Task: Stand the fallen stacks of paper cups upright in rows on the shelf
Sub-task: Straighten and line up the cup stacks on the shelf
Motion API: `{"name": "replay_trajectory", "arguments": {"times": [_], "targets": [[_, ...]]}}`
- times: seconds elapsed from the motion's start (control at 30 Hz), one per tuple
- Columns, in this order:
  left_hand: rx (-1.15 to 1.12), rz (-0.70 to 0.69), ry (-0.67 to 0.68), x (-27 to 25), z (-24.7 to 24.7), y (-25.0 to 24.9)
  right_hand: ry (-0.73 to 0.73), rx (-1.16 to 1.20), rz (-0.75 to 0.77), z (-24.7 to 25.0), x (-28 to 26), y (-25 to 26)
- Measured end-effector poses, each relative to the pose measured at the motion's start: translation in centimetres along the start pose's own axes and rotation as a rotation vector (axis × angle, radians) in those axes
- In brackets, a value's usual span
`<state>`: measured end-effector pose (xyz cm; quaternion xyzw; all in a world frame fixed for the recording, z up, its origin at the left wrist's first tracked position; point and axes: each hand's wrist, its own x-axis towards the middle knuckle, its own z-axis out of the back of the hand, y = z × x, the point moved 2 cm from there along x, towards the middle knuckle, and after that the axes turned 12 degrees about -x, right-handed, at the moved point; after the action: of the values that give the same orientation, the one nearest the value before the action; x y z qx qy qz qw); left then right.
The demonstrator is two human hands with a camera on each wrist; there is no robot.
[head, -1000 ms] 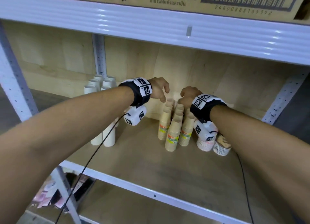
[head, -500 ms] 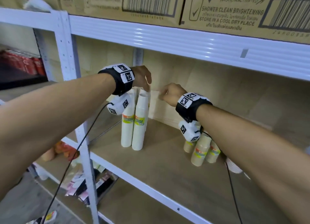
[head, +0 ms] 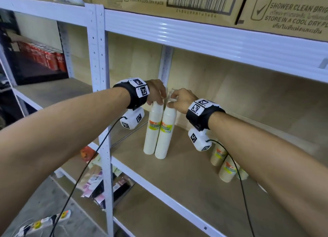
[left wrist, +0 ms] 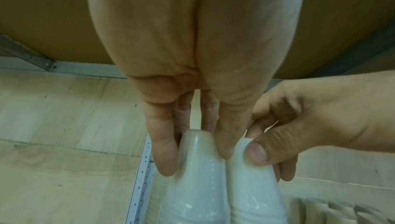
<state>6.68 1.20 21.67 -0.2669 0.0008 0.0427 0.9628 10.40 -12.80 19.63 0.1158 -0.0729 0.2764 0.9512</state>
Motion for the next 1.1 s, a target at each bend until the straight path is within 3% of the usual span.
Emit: {"name": "replay_trajectory", "arguments": {"times": [0.37, 0.63, 0.93, 1.1], "targets": [[0.053, -0.052, 0.057, 0.8, 0.2, -1.3, 0.031, 0.026, 0.006, 0.6, -0.1, -0.6], [-0.003, -0.120, 0.081, 2.4, -0.2, -5.6, 0.037, 0.029, -0.112, 3.5, -1.1, -4.0], [-0.016, -0.227, 0.053, 6.5, -3.1, -11.2, -0.050, -0.069, -0.257, 6.5, -1.3, -10.2], [-0.021, -0.316, -0.051, 9.5, -5.0, -12.5, -0.057, -0.106, -0.295, 5.9, 0.1, -13.1]]}}
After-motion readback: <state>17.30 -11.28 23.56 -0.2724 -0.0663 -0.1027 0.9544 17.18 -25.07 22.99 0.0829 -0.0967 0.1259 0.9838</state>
